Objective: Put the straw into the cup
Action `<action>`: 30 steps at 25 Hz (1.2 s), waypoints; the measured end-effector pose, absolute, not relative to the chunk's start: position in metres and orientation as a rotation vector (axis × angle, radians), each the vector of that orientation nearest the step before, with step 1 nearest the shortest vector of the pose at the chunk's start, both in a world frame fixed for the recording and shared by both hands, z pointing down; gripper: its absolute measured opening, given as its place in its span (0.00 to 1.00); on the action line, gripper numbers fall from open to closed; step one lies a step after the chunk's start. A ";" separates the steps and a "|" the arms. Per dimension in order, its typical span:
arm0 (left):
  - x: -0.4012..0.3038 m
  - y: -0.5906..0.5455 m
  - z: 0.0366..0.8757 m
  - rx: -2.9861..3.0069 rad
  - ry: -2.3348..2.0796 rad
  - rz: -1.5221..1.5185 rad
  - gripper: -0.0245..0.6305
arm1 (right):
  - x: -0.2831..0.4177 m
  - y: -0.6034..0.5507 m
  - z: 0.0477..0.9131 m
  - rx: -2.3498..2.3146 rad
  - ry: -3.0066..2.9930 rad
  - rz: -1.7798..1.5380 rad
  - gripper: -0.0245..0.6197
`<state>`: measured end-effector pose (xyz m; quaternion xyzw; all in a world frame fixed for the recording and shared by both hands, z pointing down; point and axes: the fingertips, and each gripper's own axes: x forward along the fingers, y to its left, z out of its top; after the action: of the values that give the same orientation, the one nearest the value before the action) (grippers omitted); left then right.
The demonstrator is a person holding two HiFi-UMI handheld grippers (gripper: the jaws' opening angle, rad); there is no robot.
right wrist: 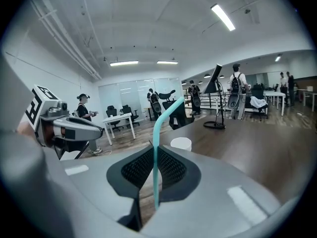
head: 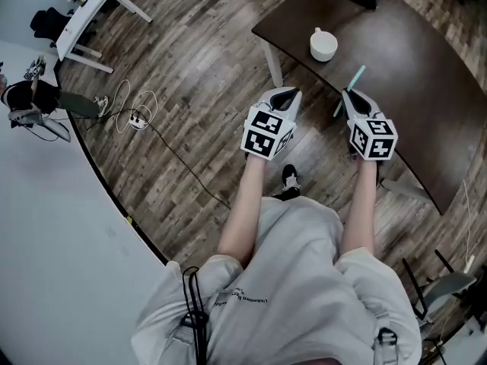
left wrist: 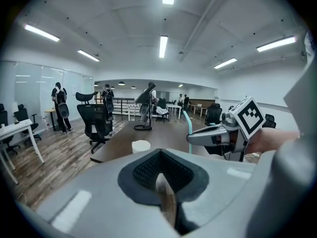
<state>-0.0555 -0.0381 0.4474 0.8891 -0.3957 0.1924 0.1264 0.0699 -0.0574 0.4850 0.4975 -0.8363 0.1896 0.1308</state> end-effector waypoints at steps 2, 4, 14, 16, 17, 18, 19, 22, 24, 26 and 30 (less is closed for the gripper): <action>-0.061 -0.049 0.449 2.588 -1.152 0.547 0.04 | 0.069 -0.068 0.485 1.470 -2.437 0.542 0.11; -0.070 -0.060 0.451 2.576 -1.179 0.521 0.04 | 0.068 -0.075 0.490 1.477 -2.425 0.532 0.11; -0.067 -0.098 0.477 2.541 -1.122 0.419 0.04 | 0.093 -0.105 0.503 1.546 -2.347 0.553 0.11; -0.063 -0.109 0.480 2.543 -1.108 0.425 0.04 | 0.095 -0.121 0.498 1.546 -2.361 0.535 0.11; -0.061 -0.116 0.481 2.547 -1.103 0.431 0.04 | 0.094 -0.131 0.497 1.543 -2.370 0.528 0.11; -0.060 -0.125 0.482 2.551 -1.100 0.438 0.04 | 0.093 -0.141 0.497 1.538 -2.378 0.524 0.11; -0.059 -0.134 0.483 2.553 -1.100 0.443 0.04 | 0.092 -0.152 0.498 1.530 -2.385 0.522 0.11; -0.061 -0.161 0.480 2.559 -1.104 0.452 0.04 | 0.083 -0.186 0.495 1.505 -2.416 0.519 0.11; -0.062 -0.180 0.475 2.572 -1.099 0.461 0.04 | 0.076 -0.207 0.488 1.499 -2.438 0.510 0.11; -0.061 -0.199 0.471 2.579 -1.091 0.460 0.04 | 0.071 -0.226 0.482 1.487 -2.460 0.510 0.11; -0.050 -0.231 0.471 2.568 -1.070 0.455 0.04 | 0.058 -0.259 0.479 1.427 -2.527 0.558 0.11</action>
<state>-0.0504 -0.2309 0.4707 0.8991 -0.3747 0.1592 0.1606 0.0576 -0.2590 0.4785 0.4807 -0.8515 0.1879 0.0930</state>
